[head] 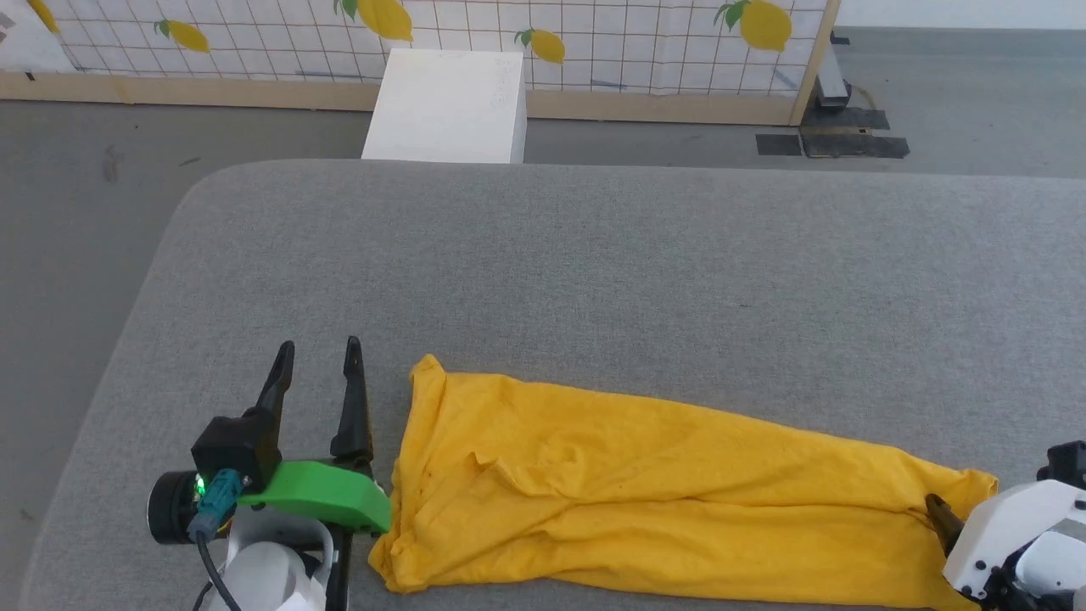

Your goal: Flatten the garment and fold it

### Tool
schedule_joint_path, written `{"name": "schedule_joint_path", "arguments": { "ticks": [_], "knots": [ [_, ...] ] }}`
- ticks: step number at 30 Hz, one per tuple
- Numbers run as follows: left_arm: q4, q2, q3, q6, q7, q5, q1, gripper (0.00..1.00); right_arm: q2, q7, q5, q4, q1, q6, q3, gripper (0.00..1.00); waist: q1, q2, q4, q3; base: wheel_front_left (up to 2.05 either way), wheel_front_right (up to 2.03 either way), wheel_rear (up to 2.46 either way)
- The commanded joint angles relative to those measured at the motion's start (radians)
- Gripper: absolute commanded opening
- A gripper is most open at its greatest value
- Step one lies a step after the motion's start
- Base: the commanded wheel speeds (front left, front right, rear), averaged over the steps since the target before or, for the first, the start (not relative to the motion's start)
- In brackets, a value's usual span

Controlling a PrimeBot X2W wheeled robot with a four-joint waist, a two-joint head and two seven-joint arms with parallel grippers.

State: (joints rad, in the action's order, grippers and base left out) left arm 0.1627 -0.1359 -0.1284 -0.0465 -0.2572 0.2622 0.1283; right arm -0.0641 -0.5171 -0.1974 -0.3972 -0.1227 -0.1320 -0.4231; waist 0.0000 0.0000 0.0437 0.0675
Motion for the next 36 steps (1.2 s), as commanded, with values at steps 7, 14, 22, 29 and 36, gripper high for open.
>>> {"name": "schedule_joint_path", "arguments": {
  "ticks": [7, 14, 22, 29, 36],
  "knots": [
    [0.020, 0.032, 0.041, 0.044, -0.004, -0.036, -0.004, 1.00, 0.006, -0.101, 0.019, -0.040, -0.007, 0.001, 0.029, 0.00, 0.0000, 0.0000, -0.001, 0.008, 0.00, 0.00, 0.00],
    [0.034, 0.051, 0.074, 0.071, -0.004, -0.059, 0.002, 1.00, -0.004, -0.067, -0.039, 0.031, 0.004, 0.001, 0.058, 0.00, 0.0000, 0.0000, -0.005, 0.016, 0.00, 0.00, 0.00],
    [0.039, 0.063, 0.096, 0.088, -0.005, -0.075, 0.009, 1.00, -0.073, -0.008, 0.026, 0.087, 0.024, 0.001, -0.059, 0.00, 0.0000, 0.0000, -0.007, 0.022, 0.00, 0.00, 0.00],
    [0.047, 0.071, 0.105, 0.101, -0.005, -0.085, 0.014, 1.00, -0.107, 0.051, 0.170, 0.080, 0.009, 0.001, -0.209, 0.00, 0.0000, 0.0000, -0.004, 0.029, 0.00, 0.00, 0.00],
    [0.050, 0.076, 0.113, 0.108, -0.005, -0.094, 0.010, 1.00, -0.054, -0.026, 0.132, 0.181, 0.039, 0.001, -0.163, 0.00, 0.0000, 0.0000, 0.000, 0.024, 0.00, 0.00, 0.00]
  ]
}}
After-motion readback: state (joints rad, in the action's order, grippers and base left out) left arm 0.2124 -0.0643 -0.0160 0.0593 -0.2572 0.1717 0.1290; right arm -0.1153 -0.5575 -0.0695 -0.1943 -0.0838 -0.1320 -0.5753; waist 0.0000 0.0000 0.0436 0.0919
